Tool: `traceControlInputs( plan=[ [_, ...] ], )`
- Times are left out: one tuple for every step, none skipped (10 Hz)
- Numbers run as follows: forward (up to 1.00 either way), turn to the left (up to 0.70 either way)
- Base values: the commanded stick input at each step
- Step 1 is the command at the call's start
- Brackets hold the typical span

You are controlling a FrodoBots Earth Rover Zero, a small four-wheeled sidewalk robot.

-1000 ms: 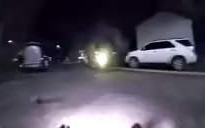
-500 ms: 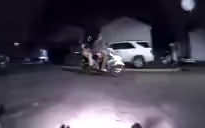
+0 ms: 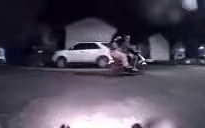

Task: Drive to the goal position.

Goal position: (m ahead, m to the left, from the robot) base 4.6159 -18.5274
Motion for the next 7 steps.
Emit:
traceControlInputs(
  plan=[
    [0.00, -1.00],
    [0.00, -1.00],
    [0.00, -1.00],
    [0.00, -1.00],
    [0.00, -1.00],
    [0.00, -1.00],
    [0.00, -1.00]
  ],
)
